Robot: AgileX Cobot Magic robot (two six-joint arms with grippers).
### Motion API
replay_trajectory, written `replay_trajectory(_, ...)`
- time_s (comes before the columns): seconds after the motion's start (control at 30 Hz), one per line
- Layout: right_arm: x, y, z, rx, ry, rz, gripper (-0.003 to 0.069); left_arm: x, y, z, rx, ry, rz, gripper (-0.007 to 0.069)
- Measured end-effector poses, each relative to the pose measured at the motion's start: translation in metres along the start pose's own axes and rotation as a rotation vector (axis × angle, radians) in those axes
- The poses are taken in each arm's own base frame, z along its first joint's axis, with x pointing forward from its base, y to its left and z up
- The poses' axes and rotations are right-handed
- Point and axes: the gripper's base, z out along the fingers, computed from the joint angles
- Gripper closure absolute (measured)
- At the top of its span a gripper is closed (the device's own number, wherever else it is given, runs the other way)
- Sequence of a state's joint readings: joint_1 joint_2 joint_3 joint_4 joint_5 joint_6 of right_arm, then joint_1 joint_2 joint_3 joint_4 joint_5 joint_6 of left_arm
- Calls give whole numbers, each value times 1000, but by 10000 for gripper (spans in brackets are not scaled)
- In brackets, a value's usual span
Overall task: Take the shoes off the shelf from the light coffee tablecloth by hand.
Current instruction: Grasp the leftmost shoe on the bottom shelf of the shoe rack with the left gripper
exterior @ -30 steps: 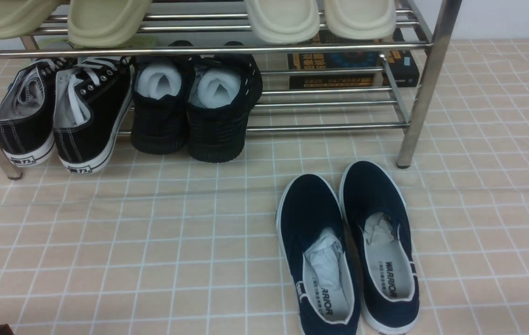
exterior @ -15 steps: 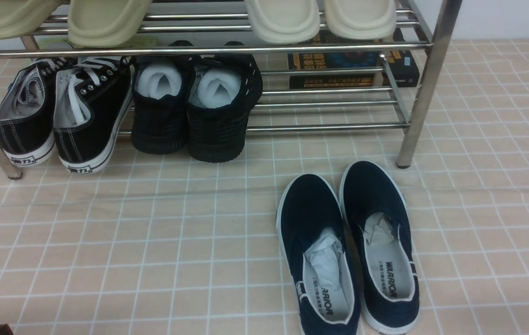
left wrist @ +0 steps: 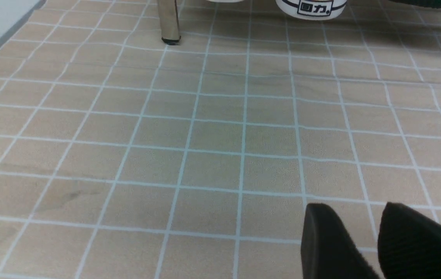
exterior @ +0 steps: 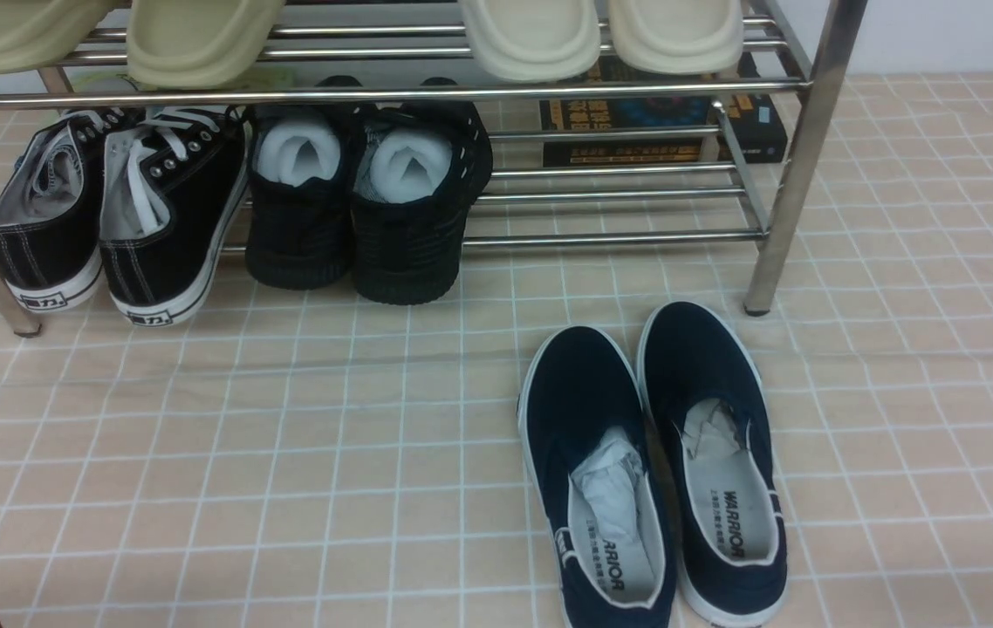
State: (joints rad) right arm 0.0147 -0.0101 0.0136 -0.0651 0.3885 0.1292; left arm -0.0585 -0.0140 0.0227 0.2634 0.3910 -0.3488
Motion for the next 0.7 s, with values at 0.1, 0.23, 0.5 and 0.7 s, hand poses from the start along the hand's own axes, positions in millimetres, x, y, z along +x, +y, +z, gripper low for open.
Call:
replay_trajectory(0.1, 0, 0, 0, 0, 0, 0, 421, -3, -5, 0, 58, -37, -247, 384)
replay_trajectory(0.23, 0, 0, 0, 0, 0, 0, 421, -13, -11, -1, 166, -110, -667, 384)
replay_trajectory(0.5, 0, 0, 0, 0, 0, 0, 420, -17, -12, -2, 213, -128, -895, 384)
replay_trajectory(0.7, 0, 0, 0, 0, 0, 0, 420, -24, -12, -4, 253, -199, -914, 384)
